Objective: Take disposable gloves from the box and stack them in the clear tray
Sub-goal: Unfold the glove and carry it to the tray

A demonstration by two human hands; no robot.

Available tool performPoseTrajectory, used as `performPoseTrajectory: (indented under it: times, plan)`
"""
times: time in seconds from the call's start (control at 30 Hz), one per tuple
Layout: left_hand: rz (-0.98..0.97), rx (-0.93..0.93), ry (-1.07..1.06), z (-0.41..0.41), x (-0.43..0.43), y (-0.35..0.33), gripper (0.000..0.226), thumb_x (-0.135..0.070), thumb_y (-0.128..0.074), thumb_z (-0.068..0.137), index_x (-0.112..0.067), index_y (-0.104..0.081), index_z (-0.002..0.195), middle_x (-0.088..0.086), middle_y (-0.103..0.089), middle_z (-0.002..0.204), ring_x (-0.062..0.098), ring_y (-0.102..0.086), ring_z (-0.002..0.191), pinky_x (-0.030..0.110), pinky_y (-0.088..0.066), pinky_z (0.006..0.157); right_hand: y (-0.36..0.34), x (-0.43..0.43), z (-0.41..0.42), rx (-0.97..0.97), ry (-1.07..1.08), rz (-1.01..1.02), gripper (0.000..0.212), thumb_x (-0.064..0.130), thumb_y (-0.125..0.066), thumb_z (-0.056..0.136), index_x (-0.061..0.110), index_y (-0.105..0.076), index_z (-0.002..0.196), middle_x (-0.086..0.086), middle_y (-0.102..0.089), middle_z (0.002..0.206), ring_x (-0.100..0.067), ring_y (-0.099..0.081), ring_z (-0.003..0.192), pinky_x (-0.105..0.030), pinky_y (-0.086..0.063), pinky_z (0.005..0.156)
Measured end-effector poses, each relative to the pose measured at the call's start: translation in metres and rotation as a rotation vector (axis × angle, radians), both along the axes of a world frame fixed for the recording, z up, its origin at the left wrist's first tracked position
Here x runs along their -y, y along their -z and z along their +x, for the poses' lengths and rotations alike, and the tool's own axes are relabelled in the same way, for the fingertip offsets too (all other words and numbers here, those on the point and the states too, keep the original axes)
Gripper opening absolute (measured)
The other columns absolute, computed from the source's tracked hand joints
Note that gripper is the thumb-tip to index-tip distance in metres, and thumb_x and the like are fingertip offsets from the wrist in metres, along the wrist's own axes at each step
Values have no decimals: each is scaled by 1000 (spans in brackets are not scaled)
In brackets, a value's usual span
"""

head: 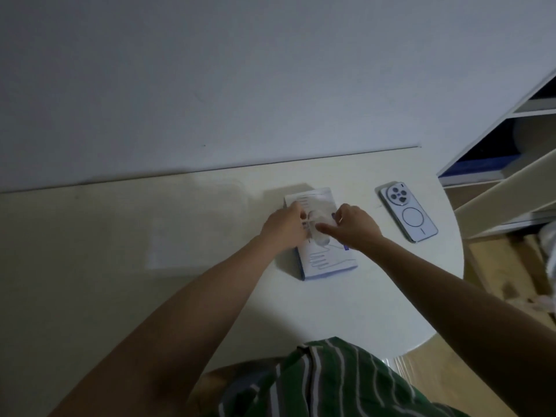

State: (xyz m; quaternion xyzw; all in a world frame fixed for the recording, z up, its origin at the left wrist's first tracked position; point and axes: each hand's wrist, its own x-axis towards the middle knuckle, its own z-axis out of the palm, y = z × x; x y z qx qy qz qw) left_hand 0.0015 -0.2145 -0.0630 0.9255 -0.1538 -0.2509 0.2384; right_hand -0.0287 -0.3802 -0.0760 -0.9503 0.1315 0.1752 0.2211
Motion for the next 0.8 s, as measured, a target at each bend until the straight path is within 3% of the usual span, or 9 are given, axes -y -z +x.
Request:
performPoseTrajectory:
  times: [0.1,0.2,0.27,0.33,0.43,0.53,0.63,0.7,0.8]
  plan:
    - [33,-85,8,-8,9,17,59,-41,-70,83,-11,-39,124,7,-61,109,28,-61,95,37,-49,80,3,5,-7,60,-6,214,25,32,-65,89,19,-56,71,5,-56,64,-11,-53,56,-17,-37,51]
    - [51,-86,-32,-11,13,27,71,-39,-79,74,-12,-33,121,4,-58,106,27,-60,93,37,-47,76,0,13,-10,184,28,374,15,25,-68,87,13,-62,81,-1,-64,75,-14,-60,69,-25,-47,62]
    - [78,-98,-56,-11,15,30,75,-39,-83,70,-14,-32,119,3,-58,107,27,-61,94,37,-48,77,-3,19,-11,235,116,612,15,18,-68,87,11,-59,78,-7,-66,77,-17,-62,71,-31,-50,67]
    - [89,-105,-64,-11,20,32,76,-37,-84,69,-14,-33,120,4,-58,112,27,-61,99,38,-49,81,-6,24,-11,220,182,805,13,15,-66,88,12,-58,79,-4,-66,76,-14,-63,68,-27,-51,65]
    - [108,-82,-51,-10,26,33,77,-34,-83,69,-12,-33,124,5,-56,121,28,-60,106,37,-49,82,-5,28,-7,106,128,796,14,22,-68,88,11,-63,94,2,-70,80,-5,-66,67,-20,-50,64]
    - [123,-93,-48,-8,28,34,80,-33,-83,70,-12,-32,128,5,-54,126,28,-59,109,36,-49,85,-11,29,-1,158,105,806,14,21,-66,90,11,-65,80,6,-67,62,-5,-61,58,-19,-47,60]
    - [146,-92,-35,-6,28,34,81,-34,-80,73,-8,-30,131,8,-53,127,30,-58,111,36,-47,86,-24,28,8,258,240,1004,20,19,-66,90,16,-60,72,8,-57,56,-11,-54,54,-19,-45,53]
    - [119,-113,-43,-3,27,30,73,-35,-76,79,-4,-33,130,8,-57,117,29,-60,102,35,-50,80,-30,27,14,263,254,1084,19,21,-68,90,15,-61,74,1,-59,61,-15,-59,56,-24,-49,54]
    - [-280,-297,-281,5,20,17,32,-16,-58,92,-3,-51,120,5,-60,85,17,-59,65,25,-49,52,-34,20,17,200,214,1143,12,17,-60,95,9,-61,87,-9,-68,76,-18,-65,66,-28,-53,62]
